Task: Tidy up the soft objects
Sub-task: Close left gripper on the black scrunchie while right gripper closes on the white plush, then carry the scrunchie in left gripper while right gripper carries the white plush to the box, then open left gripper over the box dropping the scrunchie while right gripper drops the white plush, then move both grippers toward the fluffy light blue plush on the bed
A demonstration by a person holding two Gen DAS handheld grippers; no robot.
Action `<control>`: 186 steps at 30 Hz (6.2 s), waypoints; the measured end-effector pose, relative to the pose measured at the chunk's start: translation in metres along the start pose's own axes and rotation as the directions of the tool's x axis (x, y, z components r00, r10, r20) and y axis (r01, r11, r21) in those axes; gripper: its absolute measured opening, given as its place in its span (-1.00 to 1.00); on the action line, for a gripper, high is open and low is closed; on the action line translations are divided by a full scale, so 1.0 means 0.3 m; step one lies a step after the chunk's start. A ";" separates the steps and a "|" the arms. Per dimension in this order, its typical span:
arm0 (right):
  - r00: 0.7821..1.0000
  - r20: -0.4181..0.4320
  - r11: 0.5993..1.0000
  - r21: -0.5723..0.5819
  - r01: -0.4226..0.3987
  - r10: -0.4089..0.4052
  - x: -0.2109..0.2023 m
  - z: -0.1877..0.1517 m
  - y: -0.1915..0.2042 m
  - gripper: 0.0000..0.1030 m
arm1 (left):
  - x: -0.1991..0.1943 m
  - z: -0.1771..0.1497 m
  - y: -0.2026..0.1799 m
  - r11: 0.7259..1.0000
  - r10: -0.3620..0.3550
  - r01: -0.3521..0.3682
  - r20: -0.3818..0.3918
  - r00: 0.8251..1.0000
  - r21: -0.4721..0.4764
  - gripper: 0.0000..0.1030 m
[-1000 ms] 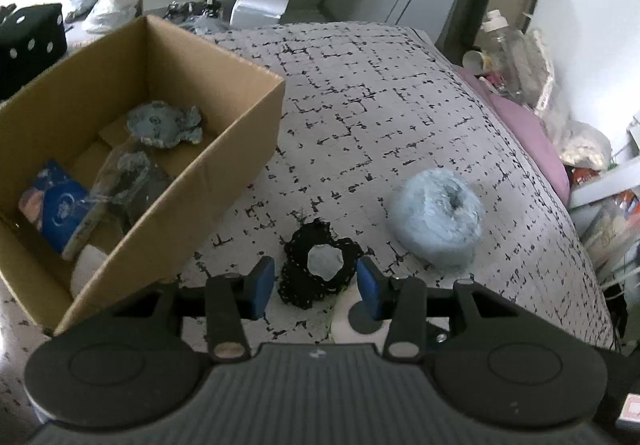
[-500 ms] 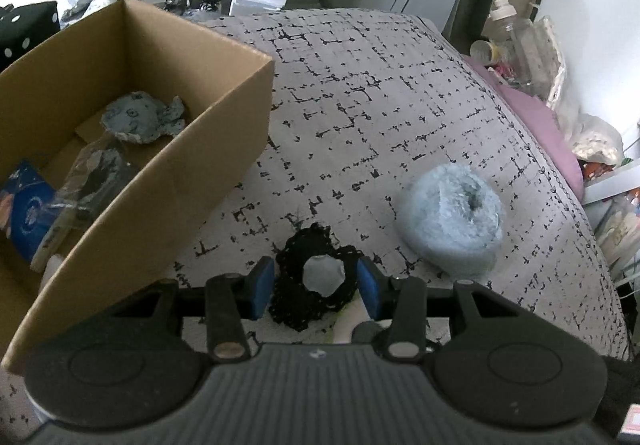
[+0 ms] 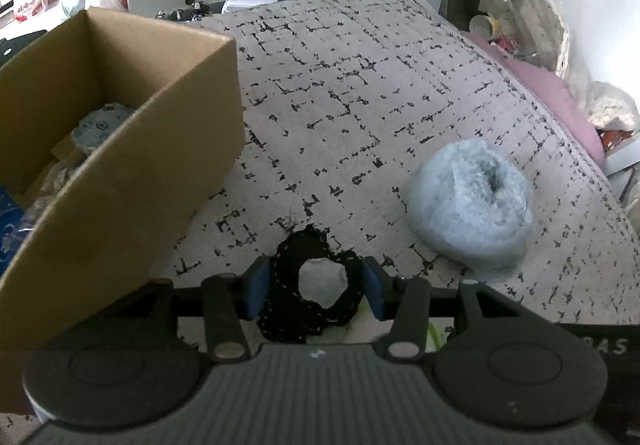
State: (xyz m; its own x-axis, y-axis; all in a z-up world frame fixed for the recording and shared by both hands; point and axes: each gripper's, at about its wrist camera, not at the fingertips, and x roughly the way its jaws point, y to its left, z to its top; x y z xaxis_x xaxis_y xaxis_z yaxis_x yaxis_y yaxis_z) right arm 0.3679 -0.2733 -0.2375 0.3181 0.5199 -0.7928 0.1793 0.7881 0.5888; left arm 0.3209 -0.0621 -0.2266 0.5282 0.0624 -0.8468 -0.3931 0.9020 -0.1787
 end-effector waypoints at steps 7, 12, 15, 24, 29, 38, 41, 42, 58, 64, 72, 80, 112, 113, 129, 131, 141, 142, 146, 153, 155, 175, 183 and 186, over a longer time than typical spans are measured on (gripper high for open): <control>0.996 -0.071 0.997 0.060 -0.053 0.058 0.016 0.010 -0.014 -0.38 | 0.012 0.001 0.024 0.999 -0.007 0.007 -0.005 1.000 -0.052 -0.30; 0.996 -0.065 0.996 0.068 -0.063 0.068 -0.004 0.008 -0.008 -0.18 | -0.007 -0.005 0.043 0.995 -0.023 0.022 -0.014 1.000 -0.097 -0.39; 0.995 -0.062 0.993 0.092 -0.069 0.075 -0.011 0.010 -0.022 -0.16 | -0.018 -0.014 0.052 0.993 -0.029 0.026 -0.021 0.999 -0.118 -0.40; 0.987 -0.116 0.992 0.080 -0.102 0.111 0.046 -0.016 -0.007 -0.20 | -0.062 -0.073 0.064 0.988 -0.038 0.031 -0.044 0.998 -0.154 -0.42; 0.989 -0.100 0.991 0.087 -0.101 0.110 0.029 -0.018 -0.014 -0.59 | -0.091 -0.082 0.068 0.985 -0.050 0.041 -0.052 0.997 -0.167 -0.42; 0.989 -0.051 0.991 -0.012 -0.137 0.136 -0.029 -0.022 0.043 -0.65 | -0.240 -0.032 0.079 0.993 -0.048 0.050 0.021 0.999 -0.103 -0.42; 0.987 -0.031 0.987 -0.036 -0.156 0.155 -0.052 -0.024 0.064 -0.65 | -0.305 -0.011 0.084 0.995 -0.050 0.054 0.053 0.997 -0.078 -0.42; 0.987 -0.024 0.986 -0.046 -0.163 0.162 -0.062 -0.028 0.068 -0.65 | -0.319 -0.005 0.087 0.996 -0.049 0.054 0.061 0.997 -0.075 -0.42; 0.955 0.067 0.934 -0.241 -0.265 0.288 -0.161 -0.072 0.192 -0.66 | -0.518 0.094 0.186 0.999 -0.035 0.040 0.187 0.982 -0.026 -0.41; 0.939 0.096 0.911 -0.293 -0.289 0.329 -0.177 -0.087 0.229 -0.65 | -0.558 0.134 0.260 0.999 -0.016 0.026 0.218 0.976 -0.042 -0.41; 0.921 0.110 0.886 -0.337 -0.320 0.375 -0.184 -0.115 0.272 -0.65 | -0.551 0.166 0.361 0.997 0.003 0.013 0.226 0.974 -0.070 -0.40; 0.904 0.128 0.865 -0.372 -0.338 0.408 -0.177 -0.156 0.310 -0.65 | -0.511 0.212 0.439 0.998 0.014 -0.001 0.213 0.977 -0.064 -0.39; 0.933 0.163 0.879 -0.418 -0.230 0.321 0.050 -0.236 0.543 -0.46 | -0.306 0.236 0.657 0.982 -0.047 0.062 0.089 0.995 -0.180 -0.01; 0.934 0.169 0.881 -0.417 -0.223 0.316 0.047 -0.234 0.543 -0.44 | -0.305 0.238 0.655 0.983 -0.048 0.062 0.086 0.995 -0.174 0.02; 0.942 0.206 0.903 -0.396 -0.166 0.263 -0.029 -0.227 0.540 0.06 | -0.367 0.227 0.632 0.992 -0.009 0.022 0.112 0.994 -0.120 0.38; 0.946 0.211 0.907 -0.394 -0.150 0.248 -0.043 -0.225 0.538 0.15 | -0.378 0.226 0.626 0.993 -0.002 0.016 0.116 0.993 -0.115 0.39; 0.959 0.224 0.921 -0.383 -0.075 0.171 -0.123 -0.213 0.495 0.64 | -0.457 0.218 0.557 0.997 0.032 -0.020 0.178 0.983 -0.072 0.53; 0.960 0.224 0.921 -0.383 -0.073 0.169 -0.134 -0.213 0.491 0.68 | -0.464 0.216 0.546 0.998 0.034 -0.022 0.181 0.983 -0.064 0.53; 0.956 0.236 0.920 -0.387 -0.069 0.171 -0.180 -0.209 0.479 0.78 | -0.481 0.206 0.502 0.999 0.016 -0.007 0.185 0.983 -0.046 0.55; 0.953 0.252 0.933 -0.351 -0.075 0.171 -0.249 -0.167 0.438 0.88 | -0.527 0.202 0.428 0.995 -0.078 0.088 0.196 0.977 -0.044 0.78; 0.950 0.255 0.937 -0.340 -0.083 0.177 -0.266 -0.154 0.424 0.88 | -0.532 0.200 0.403 0.996 -0.078 0.086 0.199 0.977 -0.032 0.83; 0.946 0.268 0.969 -0.212 -0.126 0.181 -0.380 -0.031 0.257 1.00 | -0.540 0.170 0.155 0.994 -0.105 0.097 0.196 0.975 0.048 0.99; 0.947 0.274 0.981 -0.139 -0.134 0.168 -0.399 0.020 0.180 1.00 | -0.515 0.169 0.075 0.992 -0.109 0.094 0.186 0.977 0.085 0.99; 0.948 0.269 0.984 -0.095 -0.152 0.172 -0.399 0.045 0.140 1.00 | -0.498 0.164 0.040 0.989 -0.121 0.102 0.178 0.977 0.111 0.99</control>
State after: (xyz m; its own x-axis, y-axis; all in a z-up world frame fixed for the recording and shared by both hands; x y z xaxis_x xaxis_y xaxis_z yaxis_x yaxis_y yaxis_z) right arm 0.3498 -0.3069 -0.1158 0.5829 0.5395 -0.6076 0.0401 0.7278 0.6846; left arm 0.2744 -0.0396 -0.0775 0.6975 0.0284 -0.7161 -0.2514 0.9454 -0.2074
